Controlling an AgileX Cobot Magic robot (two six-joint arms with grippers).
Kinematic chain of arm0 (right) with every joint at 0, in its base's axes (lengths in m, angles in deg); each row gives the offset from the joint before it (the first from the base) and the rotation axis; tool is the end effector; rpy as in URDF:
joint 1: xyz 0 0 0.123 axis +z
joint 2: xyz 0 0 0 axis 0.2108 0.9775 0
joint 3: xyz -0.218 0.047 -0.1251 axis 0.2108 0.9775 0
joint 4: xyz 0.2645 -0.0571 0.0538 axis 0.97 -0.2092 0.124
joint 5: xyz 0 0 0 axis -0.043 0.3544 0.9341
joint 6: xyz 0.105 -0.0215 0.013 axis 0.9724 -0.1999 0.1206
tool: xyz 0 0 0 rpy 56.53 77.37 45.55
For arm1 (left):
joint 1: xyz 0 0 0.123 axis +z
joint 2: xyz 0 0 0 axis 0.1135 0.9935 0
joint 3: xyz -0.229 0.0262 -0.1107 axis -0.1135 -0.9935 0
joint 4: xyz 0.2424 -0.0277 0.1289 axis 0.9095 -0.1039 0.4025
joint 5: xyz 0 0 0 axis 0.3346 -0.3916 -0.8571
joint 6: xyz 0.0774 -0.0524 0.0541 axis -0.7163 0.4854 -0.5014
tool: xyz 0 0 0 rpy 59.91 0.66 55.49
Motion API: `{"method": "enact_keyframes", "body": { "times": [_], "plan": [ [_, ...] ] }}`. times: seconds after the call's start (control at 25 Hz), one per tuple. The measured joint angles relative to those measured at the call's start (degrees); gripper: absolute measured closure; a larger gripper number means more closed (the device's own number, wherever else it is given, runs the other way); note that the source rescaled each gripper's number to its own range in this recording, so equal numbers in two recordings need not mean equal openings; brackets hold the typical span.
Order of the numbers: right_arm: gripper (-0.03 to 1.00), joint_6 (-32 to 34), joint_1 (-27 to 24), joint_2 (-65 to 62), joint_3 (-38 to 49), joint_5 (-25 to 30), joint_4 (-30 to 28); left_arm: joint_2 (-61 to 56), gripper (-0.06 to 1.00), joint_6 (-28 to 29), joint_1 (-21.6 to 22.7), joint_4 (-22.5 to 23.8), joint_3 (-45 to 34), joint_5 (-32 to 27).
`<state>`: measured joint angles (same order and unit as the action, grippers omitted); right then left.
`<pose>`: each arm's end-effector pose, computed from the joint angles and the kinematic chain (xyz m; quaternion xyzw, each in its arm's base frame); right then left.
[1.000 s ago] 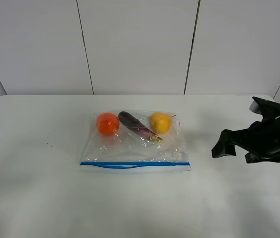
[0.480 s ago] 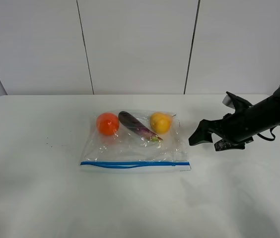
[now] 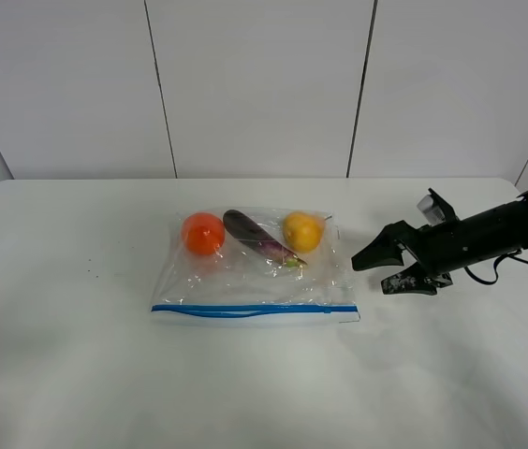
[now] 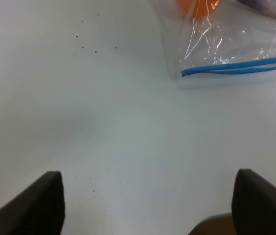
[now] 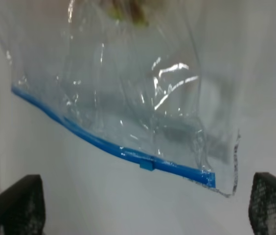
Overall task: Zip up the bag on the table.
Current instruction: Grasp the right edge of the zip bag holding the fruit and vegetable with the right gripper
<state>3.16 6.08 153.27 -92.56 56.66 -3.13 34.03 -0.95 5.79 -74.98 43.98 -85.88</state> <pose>0.3355 0.0483 0.0575 -0.0063 0.9026 0.4229 0.0807 0.0610 -0.0099 0.2809 0.0667 0.8483 -0.0149 0.5251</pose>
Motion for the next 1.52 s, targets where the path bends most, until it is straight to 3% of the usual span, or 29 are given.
{"method": "enact_keyframes", "body": {
  "times": [0.28, 0.84, 1.0, 1.12, 1.24, 1.52],
  "plan": [
    [0.05, -4.5, 1.1, 3.9, -0.3, 0.2, 3.8, 0.0, -0.06, 0.0, 0.0, 0.0, 0.0, 0.0],
    [0.05, -7.0, 5.2, 9.7, -4.6, 0.4, 4.8, 0.0, -0.06, 0.0, 0.0, 0.0, 0.0, 0.0],
    [0.1, -8.7, 6.0, 10.3, -4.7, 0.3, 6.4, 0.0, -0.06, 0.0, 0.0, 0.0, 0.0, 0.0],
    [0.17, -9.3, 6.4, 10.4, -4.7, -0.5, 6.6, 0.0, -0.06, 0.0, 0.0, 0.0, 0.0, 0.0],
    [0.32, -9.3, 6.4, 10.5, -4.7, -0.9, 6.3, 0.0, -0.06, 0.0, 0.0, 0.0, 0.0, 0.0],
    [0.87, -9.2, 6.4, 10.5, -4.7, -0.9, 6.3, 0.0, -0.06, 0.0, 0.0, 0.0, 0.0, 0.0]
  ]
}}
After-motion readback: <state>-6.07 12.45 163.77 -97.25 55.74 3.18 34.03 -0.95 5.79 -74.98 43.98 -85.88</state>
